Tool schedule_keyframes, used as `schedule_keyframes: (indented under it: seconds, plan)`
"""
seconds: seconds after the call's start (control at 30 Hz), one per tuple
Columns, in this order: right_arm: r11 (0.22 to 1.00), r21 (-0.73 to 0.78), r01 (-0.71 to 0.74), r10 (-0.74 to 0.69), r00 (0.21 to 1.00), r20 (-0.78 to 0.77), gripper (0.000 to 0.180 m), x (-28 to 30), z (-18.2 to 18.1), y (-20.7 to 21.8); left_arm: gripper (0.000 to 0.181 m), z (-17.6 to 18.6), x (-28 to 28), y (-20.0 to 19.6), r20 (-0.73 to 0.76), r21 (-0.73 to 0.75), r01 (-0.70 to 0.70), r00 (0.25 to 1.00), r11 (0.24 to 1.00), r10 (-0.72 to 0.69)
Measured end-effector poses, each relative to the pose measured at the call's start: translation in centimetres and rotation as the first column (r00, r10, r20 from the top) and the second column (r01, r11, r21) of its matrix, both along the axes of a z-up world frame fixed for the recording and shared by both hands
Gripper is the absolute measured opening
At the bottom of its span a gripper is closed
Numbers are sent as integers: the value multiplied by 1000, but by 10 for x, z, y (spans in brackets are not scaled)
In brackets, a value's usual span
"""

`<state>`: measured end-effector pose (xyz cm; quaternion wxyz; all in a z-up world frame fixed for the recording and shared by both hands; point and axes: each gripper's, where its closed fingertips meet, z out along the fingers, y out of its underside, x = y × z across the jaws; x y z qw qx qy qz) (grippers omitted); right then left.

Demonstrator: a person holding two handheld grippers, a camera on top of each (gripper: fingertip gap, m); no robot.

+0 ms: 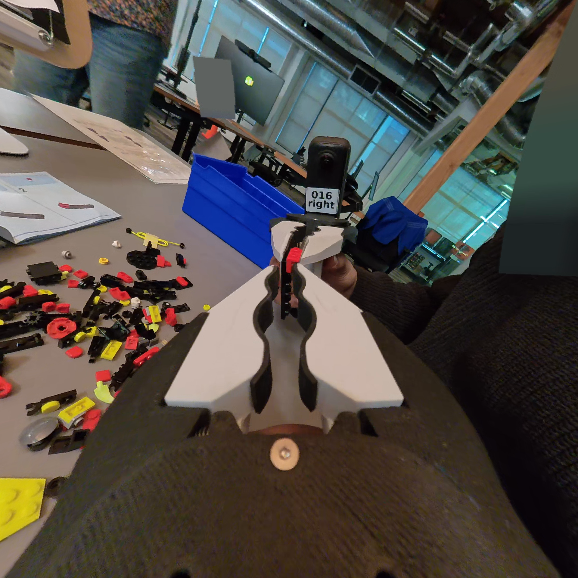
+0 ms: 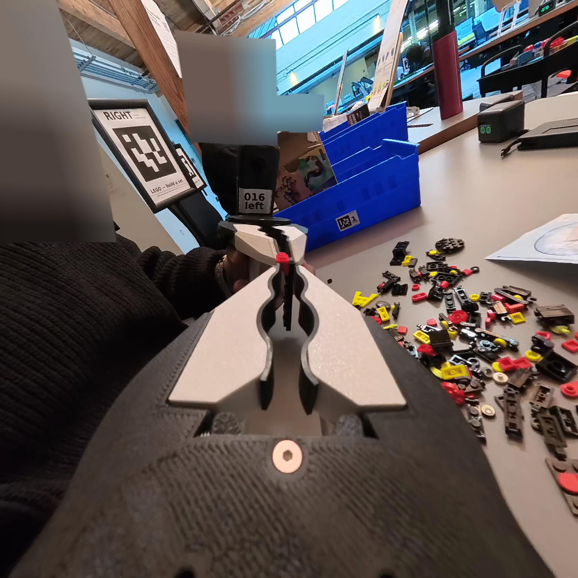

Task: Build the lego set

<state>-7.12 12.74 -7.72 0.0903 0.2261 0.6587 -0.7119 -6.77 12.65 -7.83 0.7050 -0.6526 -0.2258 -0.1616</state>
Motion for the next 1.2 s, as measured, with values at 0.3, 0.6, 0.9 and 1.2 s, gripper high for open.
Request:
schedule_keyframes:
  seconds: [0.3, 0.6, 0.9, 1.2]
  plan:
    - [1000, -15, -5, 5, 1000, 8, 5, 0, 1, -1, 8, 2, 2, 0, 18, 22, 20, 1000, 1000, -20]
    - [999, -32, -18, 19, 1000, 21, 6, 3, 3, -1, 5, 4, 4, 1, 14, 29, 29, 999, 999, -29]
    - [999, -26, -31, 31, 999, -12, 6, 7, 8, -3, 3, 7, 6, 0, -17, 28, 40, 999, 999, -40]
    - [999, -42, -18, 17, 1000, -25, 6, 3, 8, -7, 4, 8, 3, -4, -23, 20, 8, 1000, 1000, -7]
